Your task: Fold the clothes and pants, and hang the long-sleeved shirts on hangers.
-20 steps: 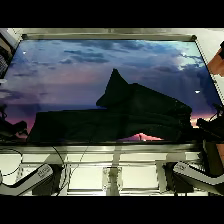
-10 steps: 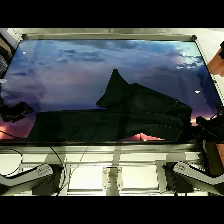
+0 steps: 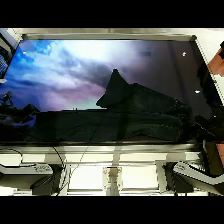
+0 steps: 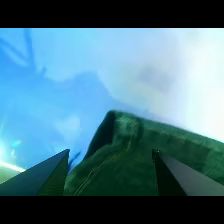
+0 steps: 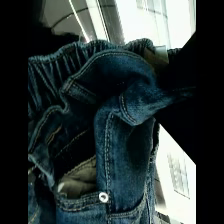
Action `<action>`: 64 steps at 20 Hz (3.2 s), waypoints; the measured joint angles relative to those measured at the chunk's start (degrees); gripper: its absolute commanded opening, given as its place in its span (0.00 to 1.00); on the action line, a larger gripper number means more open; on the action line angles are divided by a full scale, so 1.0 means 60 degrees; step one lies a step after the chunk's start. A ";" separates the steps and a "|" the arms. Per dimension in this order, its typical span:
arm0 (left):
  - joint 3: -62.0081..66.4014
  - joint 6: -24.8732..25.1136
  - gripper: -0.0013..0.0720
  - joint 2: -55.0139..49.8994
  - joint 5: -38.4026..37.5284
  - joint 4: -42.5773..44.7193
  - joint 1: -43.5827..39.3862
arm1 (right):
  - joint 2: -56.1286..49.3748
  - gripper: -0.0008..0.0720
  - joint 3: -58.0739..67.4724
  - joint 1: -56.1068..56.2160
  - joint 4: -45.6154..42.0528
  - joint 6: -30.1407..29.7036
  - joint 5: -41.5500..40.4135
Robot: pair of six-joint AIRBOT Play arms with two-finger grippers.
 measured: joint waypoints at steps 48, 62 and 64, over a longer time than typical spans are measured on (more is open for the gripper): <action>-0.0907 0.5166 0.05 0.2798 -0.3778 -0.3468 0.3869 | 0.2648 0.06 -0.1610 -0.3085 0.2029 -0.3457 -0.3279; -0.1596 0.2255 0.54 0.2816 -0.2408 0.0047 0.5023 | 0.2058 0.50 -0.1574 -0.3115 -0.1122 -0.1158 -0.2918; -0.1410 0.2065 0.54 0.2812 -0.2018 -0.0273 0.5031 | 0.2014 0.50 -0.1300 -0.3085 -0.1137 -0.1082 -0.2728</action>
